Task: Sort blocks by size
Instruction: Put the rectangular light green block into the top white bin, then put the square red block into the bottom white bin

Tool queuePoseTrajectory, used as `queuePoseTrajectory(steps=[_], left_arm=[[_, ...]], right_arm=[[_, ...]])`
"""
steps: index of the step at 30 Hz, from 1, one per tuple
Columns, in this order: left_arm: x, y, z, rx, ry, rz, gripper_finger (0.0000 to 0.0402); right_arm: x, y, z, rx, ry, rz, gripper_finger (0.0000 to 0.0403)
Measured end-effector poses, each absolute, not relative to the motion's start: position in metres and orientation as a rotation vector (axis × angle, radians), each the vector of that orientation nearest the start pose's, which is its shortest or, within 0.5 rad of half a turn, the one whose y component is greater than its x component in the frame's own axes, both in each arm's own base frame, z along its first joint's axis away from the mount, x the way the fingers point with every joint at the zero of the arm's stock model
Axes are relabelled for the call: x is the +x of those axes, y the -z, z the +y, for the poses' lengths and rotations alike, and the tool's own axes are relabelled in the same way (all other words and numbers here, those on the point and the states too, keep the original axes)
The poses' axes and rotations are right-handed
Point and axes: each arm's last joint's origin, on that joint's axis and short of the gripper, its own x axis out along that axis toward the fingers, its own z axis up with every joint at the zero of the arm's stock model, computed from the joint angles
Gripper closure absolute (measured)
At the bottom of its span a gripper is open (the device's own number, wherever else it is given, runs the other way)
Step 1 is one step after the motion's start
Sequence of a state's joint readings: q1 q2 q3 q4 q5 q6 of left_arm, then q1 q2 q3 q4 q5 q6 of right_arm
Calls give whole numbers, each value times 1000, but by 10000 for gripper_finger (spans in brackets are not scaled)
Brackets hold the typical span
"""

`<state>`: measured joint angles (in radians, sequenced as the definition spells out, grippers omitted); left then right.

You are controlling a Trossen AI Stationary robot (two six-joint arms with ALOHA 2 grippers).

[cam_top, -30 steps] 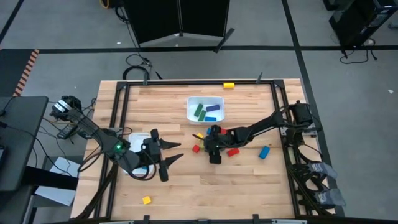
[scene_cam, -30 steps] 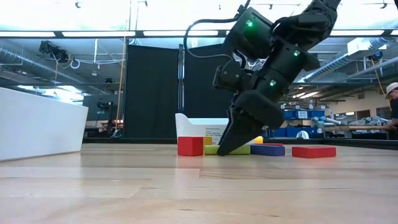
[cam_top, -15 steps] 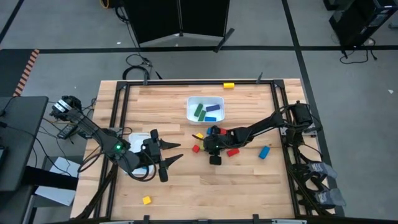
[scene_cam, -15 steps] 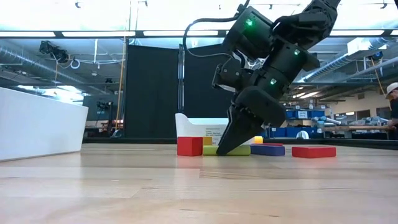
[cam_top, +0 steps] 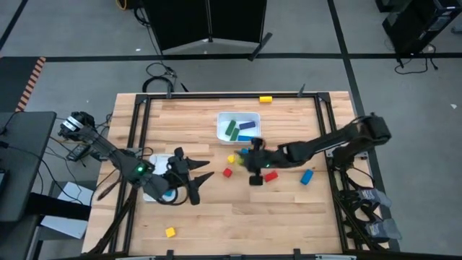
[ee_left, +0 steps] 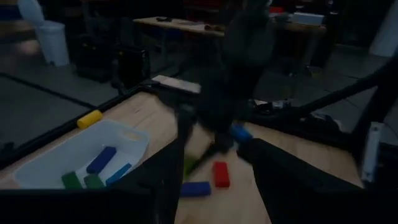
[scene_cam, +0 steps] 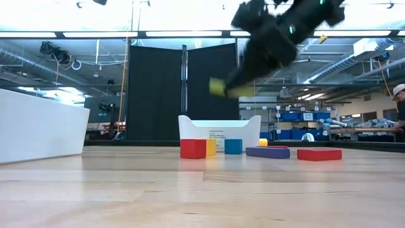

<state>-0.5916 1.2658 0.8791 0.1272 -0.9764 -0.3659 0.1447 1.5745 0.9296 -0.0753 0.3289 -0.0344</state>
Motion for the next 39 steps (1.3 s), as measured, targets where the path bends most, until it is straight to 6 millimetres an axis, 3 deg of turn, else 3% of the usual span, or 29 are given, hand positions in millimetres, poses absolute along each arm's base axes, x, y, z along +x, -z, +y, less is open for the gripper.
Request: queuePoseTrajectory(steps=[3, 7, 12, 17, 20, 25, 33, 39], left_arm=[[250, -286, -127, -151, -451, 144, 209], [270, -261, -120, -135, -520, 200, 209], [292, -227, -114, -157, -585, 254, 208], [308, -196, -111, -215, -599, 304, 205], [316, -181, -111, -236, -585, 330, 193], [327, -169, -116, -224, -568, 370, 151], [344, -165, -110, -206, -548, 454, 66], [358, -167, -100, -192, -616, 571, 39]], right_arm=[[319, -224, 12, -251, 339, 643, 288], [315, -230, -38, -198, 488, 639, 288], [316, -208, -91, -84, 533, 697, 285], [320, -183, -115, -15, 514, 737, 196], [321, -182, -117, -16, 512, 723, 142], [322, -205, -103, -36, 466, 625, 96], [310, -256, -59, -92, 363, 473, 108], [296, -270, -37, -149, 384, 428, 126]])
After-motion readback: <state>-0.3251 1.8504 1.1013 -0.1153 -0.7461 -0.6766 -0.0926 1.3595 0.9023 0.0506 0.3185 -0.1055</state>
